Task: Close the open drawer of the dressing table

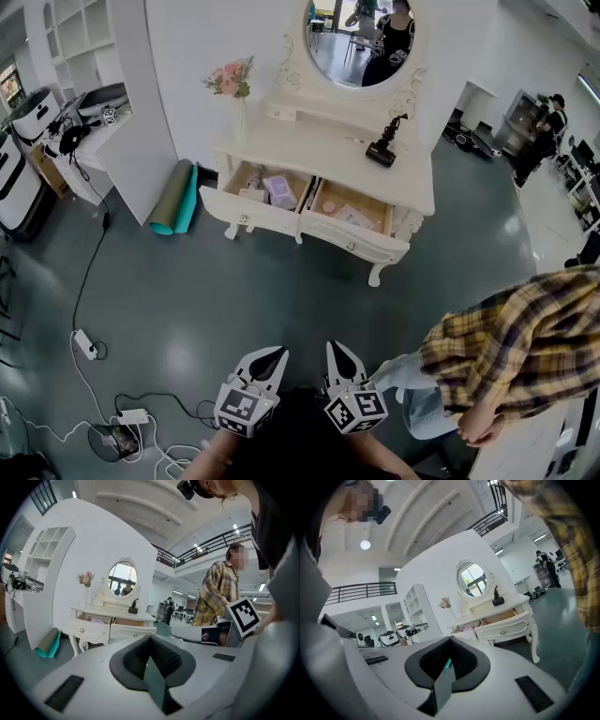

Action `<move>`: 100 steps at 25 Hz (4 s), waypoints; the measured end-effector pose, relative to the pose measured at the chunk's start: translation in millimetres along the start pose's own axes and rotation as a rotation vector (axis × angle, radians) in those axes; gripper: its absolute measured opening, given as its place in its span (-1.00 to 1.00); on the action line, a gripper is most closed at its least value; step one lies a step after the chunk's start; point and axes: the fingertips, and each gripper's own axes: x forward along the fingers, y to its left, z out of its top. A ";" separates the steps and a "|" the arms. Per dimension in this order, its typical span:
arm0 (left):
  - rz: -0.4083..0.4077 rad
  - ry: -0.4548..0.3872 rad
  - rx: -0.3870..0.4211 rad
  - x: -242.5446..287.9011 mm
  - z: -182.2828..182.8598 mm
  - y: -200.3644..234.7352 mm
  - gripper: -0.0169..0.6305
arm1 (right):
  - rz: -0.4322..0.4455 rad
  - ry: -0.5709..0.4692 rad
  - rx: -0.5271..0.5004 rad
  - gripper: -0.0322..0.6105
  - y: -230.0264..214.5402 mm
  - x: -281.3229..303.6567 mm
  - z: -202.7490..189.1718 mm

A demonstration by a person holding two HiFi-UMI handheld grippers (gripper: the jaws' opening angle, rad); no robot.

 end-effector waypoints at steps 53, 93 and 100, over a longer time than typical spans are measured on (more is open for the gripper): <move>-0.154 0.085 -0.038 98.6 30.4 68.5 -0.89 | -0.173 0.008 0.066 -0.88 -39.5 107.2 9.5; -0.100 0.118 -0.060 264.8 51.3 80.0 -0.89 | -0.215 0.031 0.108 -0.88 -184.1 191.7 59.7; -0.132 0.156 -0.063 284.6 45.0 79.1 -0.89 | -0.279 0.026 0.130 -0.88 -207.3 188.5 62.8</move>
